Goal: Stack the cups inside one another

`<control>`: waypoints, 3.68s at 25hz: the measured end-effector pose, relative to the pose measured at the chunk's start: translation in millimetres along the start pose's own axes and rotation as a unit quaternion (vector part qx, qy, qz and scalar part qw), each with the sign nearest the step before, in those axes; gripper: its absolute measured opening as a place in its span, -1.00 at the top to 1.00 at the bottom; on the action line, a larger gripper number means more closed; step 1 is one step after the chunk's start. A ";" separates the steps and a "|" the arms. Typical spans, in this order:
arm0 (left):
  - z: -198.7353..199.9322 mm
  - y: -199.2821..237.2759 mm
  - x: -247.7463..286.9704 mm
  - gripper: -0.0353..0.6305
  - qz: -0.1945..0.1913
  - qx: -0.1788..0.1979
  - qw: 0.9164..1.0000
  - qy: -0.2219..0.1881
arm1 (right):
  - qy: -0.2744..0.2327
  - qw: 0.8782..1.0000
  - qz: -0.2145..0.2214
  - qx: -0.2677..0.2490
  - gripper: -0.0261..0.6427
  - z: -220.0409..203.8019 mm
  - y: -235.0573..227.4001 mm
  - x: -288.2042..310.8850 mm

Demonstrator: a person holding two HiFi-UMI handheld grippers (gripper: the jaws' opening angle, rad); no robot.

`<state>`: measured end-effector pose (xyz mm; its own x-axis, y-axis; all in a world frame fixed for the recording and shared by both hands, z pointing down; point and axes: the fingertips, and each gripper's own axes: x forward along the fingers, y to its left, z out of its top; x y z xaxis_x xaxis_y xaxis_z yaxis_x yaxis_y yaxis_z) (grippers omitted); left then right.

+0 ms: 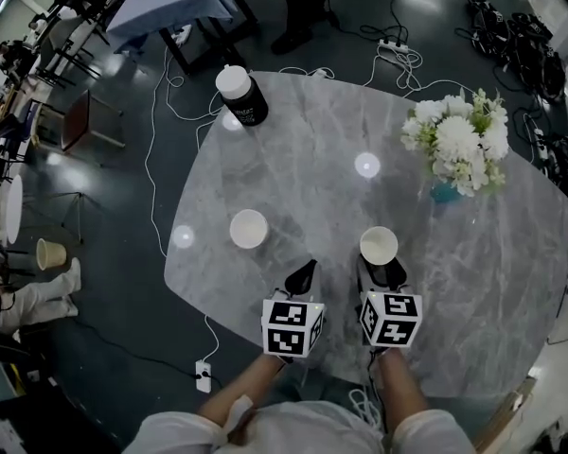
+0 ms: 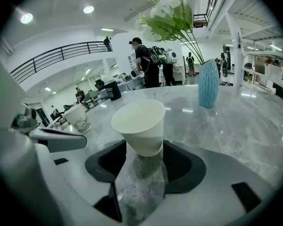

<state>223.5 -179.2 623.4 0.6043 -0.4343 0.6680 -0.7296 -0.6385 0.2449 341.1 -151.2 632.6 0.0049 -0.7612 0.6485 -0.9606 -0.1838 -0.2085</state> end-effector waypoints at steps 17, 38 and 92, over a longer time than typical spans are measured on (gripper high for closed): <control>-4.3 -4.0 -8.1 0.91 0.002 -0.007 1.000 -0.002 | -0.021 1.000 -0.012 -0.009 0.32 6.3 -0.9 -9.8; 4.0 31.2 -81.6 0.91 0.042 -0.043 0.996 -0.063 | -0.042 0.998 0.025 -0.040 0.32 25.4 68.6 -43.1; 10.0 179.5 -143.7 0.91 0.132 -0.155 0.972 -0.118 | -0.028 0.981 0.142 -0.130 0.32 72.5 241.4 19.8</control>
<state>8.9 -237.7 564.3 0.4127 -0.7140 0.5656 -0.9086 -0.2788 0.3110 129.5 -255.8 542.0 -0.2650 -0.7924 0.5494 -0.9638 0.2003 -0.1760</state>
